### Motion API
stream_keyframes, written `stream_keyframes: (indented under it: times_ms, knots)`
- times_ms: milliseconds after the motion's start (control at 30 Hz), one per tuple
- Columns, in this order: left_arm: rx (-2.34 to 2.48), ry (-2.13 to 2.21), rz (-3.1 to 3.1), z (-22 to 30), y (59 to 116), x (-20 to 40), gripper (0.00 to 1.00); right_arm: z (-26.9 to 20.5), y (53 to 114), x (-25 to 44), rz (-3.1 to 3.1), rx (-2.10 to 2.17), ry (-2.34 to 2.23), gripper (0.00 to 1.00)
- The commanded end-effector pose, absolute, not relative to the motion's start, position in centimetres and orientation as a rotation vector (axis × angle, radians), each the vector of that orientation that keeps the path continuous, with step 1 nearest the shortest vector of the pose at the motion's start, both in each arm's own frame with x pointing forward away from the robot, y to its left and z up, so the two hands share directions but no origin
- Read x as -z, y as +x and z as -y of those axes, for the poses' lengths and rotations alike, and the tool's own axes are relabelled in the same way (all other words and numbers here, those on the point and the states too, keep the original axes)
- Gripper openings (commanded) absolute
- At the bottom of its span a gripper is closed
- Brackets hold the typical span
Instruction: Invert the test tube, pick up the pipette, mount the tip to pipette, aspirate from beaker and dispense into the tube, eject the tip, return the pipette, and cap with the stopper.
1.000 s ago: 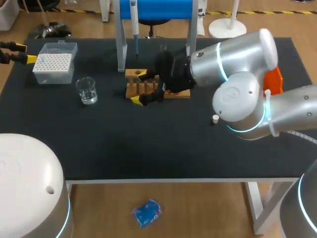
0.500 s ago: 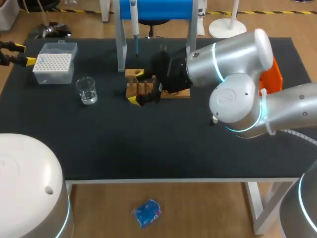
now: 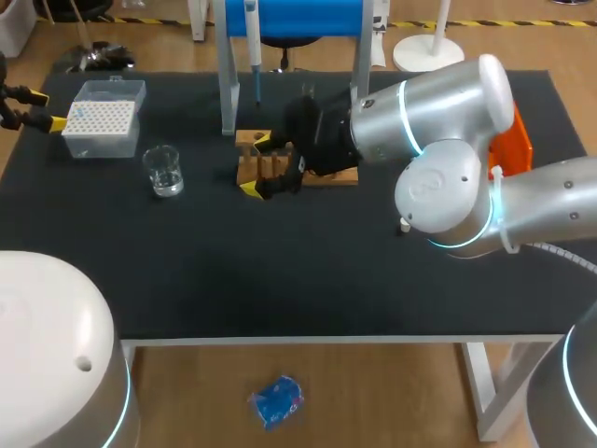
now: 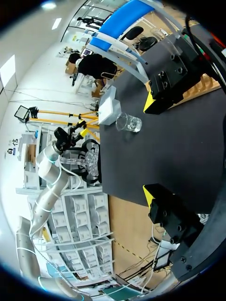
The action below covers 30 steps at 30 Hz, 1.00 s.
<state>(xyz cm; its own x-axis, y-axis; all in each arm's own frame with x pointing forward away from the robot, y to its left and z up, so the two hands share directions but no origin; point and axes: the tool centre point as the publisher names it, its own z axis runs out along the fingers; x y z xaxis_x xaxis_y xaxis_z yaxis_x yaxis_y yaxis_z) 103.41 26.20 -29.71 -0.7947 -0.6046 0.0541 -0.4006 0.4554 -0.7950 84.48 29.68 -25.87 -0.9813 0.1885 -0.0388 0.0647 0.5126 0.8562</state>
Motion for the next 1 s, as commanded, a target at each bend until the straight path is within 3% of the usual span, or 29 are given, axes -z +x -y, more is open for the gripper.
stream_keyframes:
  times_ms: [33,1000]
  knots:
    - [1.257,-0.867,-2.471,-26.2,103.6,30.0,1.0,-29.6,84.5,25.8,-2.622,-1.474,0.219,1.0]
    - [1.324,-0.829,-2.441,-27.0,106.8,33.2,1.0,-29.6,84.5,25.8,-2.622,-1.474,0.219,1.0]
